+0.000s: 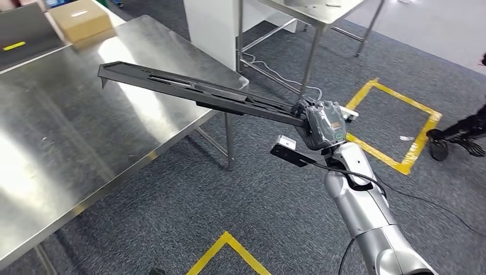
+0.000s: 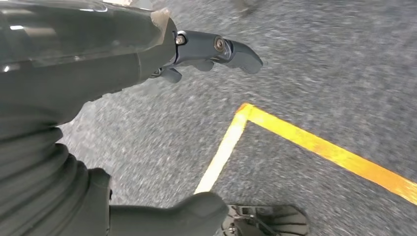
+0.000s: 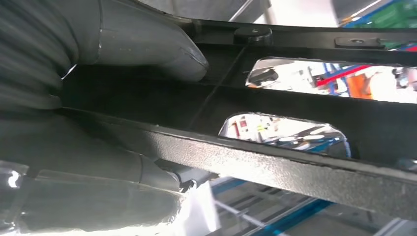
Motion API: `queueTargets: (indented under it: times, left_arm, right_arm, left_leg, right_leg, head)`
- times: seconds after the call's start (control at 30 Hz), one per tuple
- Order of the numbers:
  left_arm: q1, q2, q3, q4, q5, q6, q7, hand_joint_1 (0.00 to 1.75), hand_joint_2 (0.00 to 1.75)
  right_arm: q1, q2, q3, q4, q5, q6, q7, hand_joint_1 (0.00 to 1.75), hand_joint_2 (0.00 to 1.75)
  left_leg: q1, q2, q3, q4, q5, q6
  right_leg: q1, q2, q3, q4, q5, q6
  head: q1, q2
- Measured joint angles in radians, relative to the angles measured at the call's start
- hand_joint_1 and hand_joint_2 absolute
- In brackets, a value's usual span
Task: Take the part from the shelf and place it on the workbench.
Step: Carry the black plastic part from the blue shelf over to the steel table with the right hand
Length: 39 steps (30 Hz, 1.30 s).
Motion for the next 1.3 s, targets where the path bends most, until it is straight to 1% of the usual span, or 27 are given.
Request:
queueTargets:
  times: [0.07,0.13,0.2,0.23,0.27,0.3,0.37,0.4,0.43,0.47,0.53,0.6,0.63,0.67,0.73,0.8,0.87,0.93,0.97,1.0,1.03,1.07,1.1,1.17,1.23,1.27,1.3]
  left_arm:
    - [0.001,0.000,0.004,0.000,0.002,0.000,-0.001,0.00,1.75]
    - [0.000,-0.001,0.007,-0.001,0.002,0.000,-0.002,0.00,1.75]
    - [0.002,-0.001,0.008,-0.001,0.003,0.000,-0.002,0.00,1.75]
    - [0.004,0.000,0.009,-0.001,0.003,0.000,-0.002,0.00,1.75]
    - [0.006,0.000,0.010,-0.001,0.003,0.001,-0.002,0.00,1.75]
    - [0.006,0.000,0.012,-0.001,0.003,0.001,-0.002,0.00,1.75]
    - [0.003,0.001,0.015,-0.001,0.003,0.002,-0.002,0.00,1.75]
    - [0.003,0.001,0.017,-0.001,0.003,0.003,-0.002,0.00,1.75]
    - [0.003,0.001,0.017,-0.001,0.003,0.003,-0.002,0.00,1.75]
    - [0.004,0.001,0.018,-0.001,0.004,0.003,-0.002,0.00,1.75]
    - [0.005,0.001,0.021,-0.001,0.006,0.003,-0.004,0.00,1.75]
    - [0.003,0.001,0.024,-0.001,0.007,0.004,-0.006,0.00,1.75]
    - [0.002,0.000,0.024,-0.001,0.007,0.005,-0.008,0.00,1.75]
    - [0.002,0.000,0.025,-0.002,0.007,0.006,-0.009,0.00,1.75]
    - [0.005,0.000,0.026,-0.002,0.007,0.007,-0.010,0.00,1.75]
    - [0.007,-0.001,0.027,-0.002,0.006,0.008,-0.010,0.00,1.75]
    - [0.003,-0.003,0.027,-0.002,0.003,0.008,-0.009,0.00,1.75]
    - [0.001,-0.004,0.027,-0.002,0.002,0.006,-0.007,0.00,1.75]
    - [0.002,-0.004,0.028,-0.002,0.002,0.005,-0.006,0.00,1.75]
    - [0.003,-0.005,0.029,-0.002,0.002,0.004,-0.004,0.00,1.75]
    - [0.004,-0.005,0.030,-0.002,0.001,0.003,-0.003,0.00,1.75]
    - [0.003,-0.004,0.031,-0.002,0.000,0.002,-0.002,0.00,1.75]
    - [0.002,-0.004,0.033,-0.002,0.000,0.000,-0.002,0.00,1.75]
    - [0.002,-0.002,0.037,-0.002,0.002,-0.012,-0.002,0.00,1.75]
    - [0.004,0.000,0.045,-0.002,0.005,-0.024,-0.003,0.00,1.75]
    - [0.006,0.001,0.049,-0.002,0.006,-0.027,-0.003,0.00,1.75]
    - [0.008,0.002,0.052,-0.002,0.006,-0.028,-0.003,0.00,1.75]
  right_arm:
    - [-0.002,-0.002,0.000,0.001,0.000,0.001,0.000,1.75,1.75]
    - [-0.006,-0.003,0.000,0.003,-0.001,0.002,0.000,1.75,1.75]
    - [-0.008,-0.001,0.000,0.007,-0.001,0.003,0.000,1.75,1.75]
    - [-0.010,0.000,0.000,0.010,-0.001,0.002,-0.001,1.75,1.75]
    - [-0.013,0.002,0.000,0.013,-0.001,0.002,-0.002,1.75,1.75]
    - [-0.016,0.003,-0.001,0.017,-0.002,0.001,-0.003,1.75,1.75]
    - [-0.020,0.003,-0.002,0.024,-0.004,0.001,-0.005,1.75,1.75]
    - [-0.021,0.002,-0.003,0.028,-0.006,0.001,-0.006,1.75,1.75]
    - [-0.022,0.002,-0.003,0.032,-0.006,0.001,-0.006,1.75,1.75]
    - [-0.023,0.003,-0.003,0.036,-0.006,0.001,-0.007,1.75,1.75]
    - [-0.030,0.005,-0.003,0.043,-0.007,0.003,-0.010,1.75,1.75]
    - [-0.044,0.006,-0.003,0.049,-0.008,0.006,-0.013,1.75,1.75]
    - [-0.051,0.007,-0.004,0.052,-0.009,0.009,-0.014,1.75,1.75]
    - [-0.057,0.008,-0.004,0.055,-0.010,0.011,-0.015,1.75,1.75]
    - [-0.069,0.009,-0.004,0.064,-0.010,0.012,-0.017,1.75,1.75]
    - [-0.081,0.007,-0.005,0.076,-0.010,0.011,-0.018,1.75,1.75]
    - [-0.088,0.000,-0.007,0.092,-0.011,0.010,-0.019,1.75,1.75]
    - [-0.089,-0.008,-0.009,0.110,-0.011,0.010,-0.020,1.75,1.75]
    - [-0.090,-0.011,-0.010,0.118,-0.010,0.010,-0.019,1.75,1.75]
    - [-0.092,-0.014,-0.011,0.127,-0.010,0.009,-0.018,1.75,1.75]
    - [-0.098,-0.016,-0.012,0.136,-0.008,0.007,-0.015,1.75,1.75]
    - [-0.107,-0.018,-0.013,0.147,-0.006,0.005,-0.012,1.75,1.75]
    - [-0.121,-0.020,-0.014,0.161,-0.001,0.002,-0.007,1.75,1.75]
    - [-0.157,-0.021,-0.015,0.204,0.021,-0.008,0.007,1.75,1.75]
    - [-0.204,-0.020,-0.015,0.263,0.052,-0.016,0.021,1.75,1.75]
    - [-0.230,-0.018,-0.014,0.296,0.066,-0.017,0.027,1.75,1.75]
    - [-0.256,-0.017,-0.013,0.326,0.077,-0.018,0.031,1.75,1.75]
  left_leg:
    - [0.002,-0.028,-0.004,0.002,0.004,-0.010]
    - [0.001,-0.051,-0.013,0.003,0.010,-0.024]
    - [0.003,-0.073,-0.022,-0.003,0.019,-0.040]
    - [0.005,-0.073,-0.027,-0.002,0.021,-0.045]
    - [0.004,-0.055,-0.034,0.008,0.013,-0.049]
    - [0.004,-0.024,-0.051,0.041,-0.008,-0.051]
    - [0.002,0.042,-0.105,0.162,-0.074,-0.053]
    - [0.002,0.056,-0.134,0.228,-0.101,-0.054]
    - [0.002,0.062,-0.152,0.269,-0.114,-0.055]
    - [0.002,0.066,-0.153,0.278,-0.110,-0.054]
    - [0.001,0.085,-0.099,0.187,-0.061,-0.048]
    - [-0.008,0.128,-0.031,0.067,-0.025,-0.035]
    - [-0.013,0.141,-0.014,0.033,-0.019,-0.028]
    - [-0.018,0.142,-0.011,0.022,-0.021,-0.023]
    - [-0.017,0.116,-0.011,0.015,-0.015,-0.013]
    - [-0.012,0.093,-0.007,0.004,-0.006,0.001]
    - [-0.008,0.069,-0.006,0.000,0.000,0.010]
    - [-0.007,0.039,-0.007,0.000,0.001,0.011]
    - [-0.006,0.024,-0.008,0.001,0.002,0.010]
    - [-0.004,0.008,-0.008,0.001,0.004,0.007]
    - [-0.002,-0.005,-0.008,0.003,0.005,0.003]
    - [0.000,-0.018,-0.010,0.004,0.005,-0.002]
    - [0.001,-0.029,-0.014,0.008,0.006,-0.008]
    - [0.000,-0.049,-0.026,0.010,0.012,-0.024]
    - [0.002,-0.065,-0.036,0.007,0.021,-0.037]
    - [0.002,-0.054,-0.041,0.012,0.018,-0.041]
    - [0.002,-0.031,-0.053,0.031,0.006,-0.044]
  right_leg:
    - [-0.011,0.044,0.065,-0.135,0.051,0.017]
    - [-0.012,0.078,0.100,-0.211,0.076,0.015]
    - [-0.007,0.061,0.100,-0.216,0.082,0.000]
    - [-0.009,0.049,0.100,-0.217,0.085,-0.006]
    - [-0.012,0.037,0.100,-0.219,0.088,-0.015]
    - [-0.014,0.024,0.100,-0.220,0.090,-0.024]
    - [-0.005,-0.003,0.100,-0.221,0.090,-0.039]
    - [0.000,-0.019,0.100,-0.220,0.090,-0.043]
    - [0.004,-0.033,0.100,-0.220,0.089,-0.045]
    - [0.007,-0.047,0.099,-0.220,0.088,-0.046]
    - [0.011,-0.071,0.100,-0.220,0.087,-0.048]
    - [0.020,-0.092,0.100,-0.219,0.083,-0.045]
    - [0.024,-0.102,0.100,-0.219,0.082,-0.042]
    - [0.028,-0.112,0.100,-0.219,0.079,-0.039]
    - [0.030,-0.126,0.100,-0.218,0.074,-0.030]
    - [0.026,-0.090,0.088,-0.185,0.052,-0.025]
    - [0.018,-0.032,0.041,-0.078,0.002,-0.027]
    - [0.012,-0.011,-0.014,0.039,-0.038,-0.025]
    - [0.008,-0.008,-0.023,0.057,-0.038,-0.018]
    - [0.004,-0.005,-0.014,0.035,-0.022,-0.007]
    - [-0.002,0.001,0.012,-0.022,0.005,0.005]
    - [-0.010,0.019,0.043,-0.092,0.033,0.017]
    - [-0.015,0.040,0.071,-0.151,0.055,0.023]
    - [-0.015,0.062,0.092,-0.203,0.073,0.018]
    - [-0.013,0.043,0.090,-0.203,0.080,0.002]
    - [-0.014,0.032,0.089,-0.204,0.083,-0.004]
    - [-0.015,0.021,0.089,-0.205,0.085,-0.012]
  head:
    - [0.002,0.000]
    - [0.002,0.000]
    - [0.001,0.000]
    - [0.001,0.000]
    - [-0.002,0.000]
    - [-0.006,0.000]
    - [-0.013,0.000]
    - [-0.014,0.000]
    - [-0.014,0.000]
    - [-0.014,0.000]
    - [-0.014,0.000]
    - [-0.013,0.000]
    - [-0.012,0.000]
    - [-0.011,0.000]
    - [-0.010,0.000]
    - [-0.009,0.000]
    - [-0.007,0.000]
    - [-0.006,0.000]
    - [-0.006,0.000]
    - [-0.006,0.000]
    - [-0.006,0.000]
    - [-0.005,0.000]
    - [-0.005,0.000]
    - [-0.007,0.000]
    - [-0.010,0.000]
    - [-0.011,0.000]
    - [-0.014,0.000]
